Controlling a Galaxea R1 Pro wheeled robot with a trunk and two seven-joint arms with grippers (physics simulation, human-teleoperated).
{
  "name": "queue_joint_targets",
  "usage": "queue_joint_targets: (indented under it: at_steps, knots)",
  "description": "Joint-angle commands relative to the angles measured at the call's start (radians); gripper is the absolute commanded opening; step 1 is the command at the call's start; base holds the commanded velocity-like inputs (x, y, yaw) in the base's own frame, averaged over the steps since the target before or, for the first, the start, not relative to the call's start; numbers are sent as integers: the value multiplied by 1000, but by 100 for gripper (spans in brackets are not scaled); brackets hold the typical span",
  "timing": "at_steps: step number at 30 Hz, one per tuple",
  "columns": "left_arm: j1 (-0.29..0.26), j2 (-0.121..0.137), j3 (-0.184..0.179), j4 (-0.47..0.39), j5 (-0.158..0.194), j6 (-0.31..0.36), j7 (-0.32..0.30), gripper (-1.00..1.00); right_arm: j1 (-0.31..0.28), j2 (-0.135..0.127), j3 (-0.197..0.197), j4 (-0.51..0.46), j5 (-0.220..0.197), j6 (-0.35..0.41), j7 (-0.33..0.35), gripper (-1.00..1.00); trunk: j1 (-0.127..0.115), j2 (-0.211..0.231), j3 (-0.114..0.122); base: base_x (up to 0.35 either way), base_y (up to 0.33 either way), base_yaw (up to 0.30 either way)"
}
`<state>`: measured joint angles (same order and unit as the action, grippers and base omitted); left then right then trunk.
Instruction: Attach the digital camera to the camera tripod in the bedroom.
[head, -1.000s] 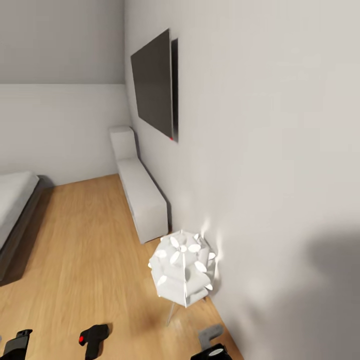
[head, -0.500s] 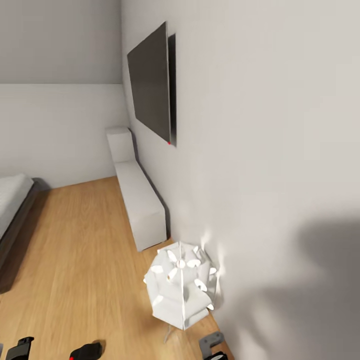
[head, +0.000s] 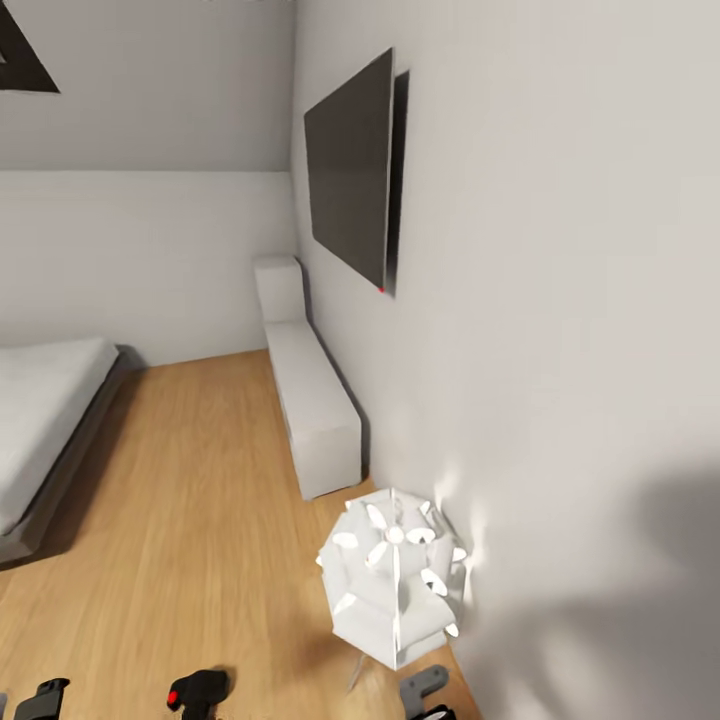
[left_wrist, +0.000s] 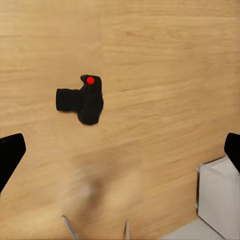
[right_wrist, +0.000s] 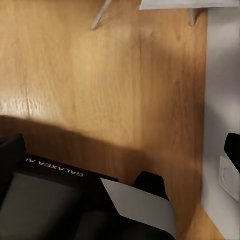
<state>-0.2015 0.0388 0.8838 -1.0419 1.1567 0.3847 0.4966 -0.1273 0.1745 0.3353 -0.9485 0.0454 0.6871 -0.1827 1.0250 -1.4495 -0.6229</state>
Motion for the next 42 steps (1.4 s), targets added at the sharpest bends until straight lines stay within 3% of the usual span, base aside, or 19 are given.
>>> queue_joint_targets:
  at_steps: [1,12,35,39,42]
  knots:
    - [-1,0,2,-1,8,3,7,100,-1,0,1,-1,5,6,-2,100,0,-1,0,2,1,268]
    - [-1,0,0,-1,4,3,0,100,-1,0,-1,0,3,7,-1,100,0,-1,1,-89,111,95]
    - [-3,4,-6,-1,3,7,-4,100,-1,0,-3,-1,1,7,-1,100,0,-1,1,-154,266,6]
    - [-16,3,-18,3,1,-2,4,100,-2,0,-4,-1,2,7,-2,100,0,-1,1,-45,121,0]
    - [-68,4,-50,37,1,-30,9,100,-2,0,-8,-2,3,6,-3,100,0,-1,1,-24,65,0]
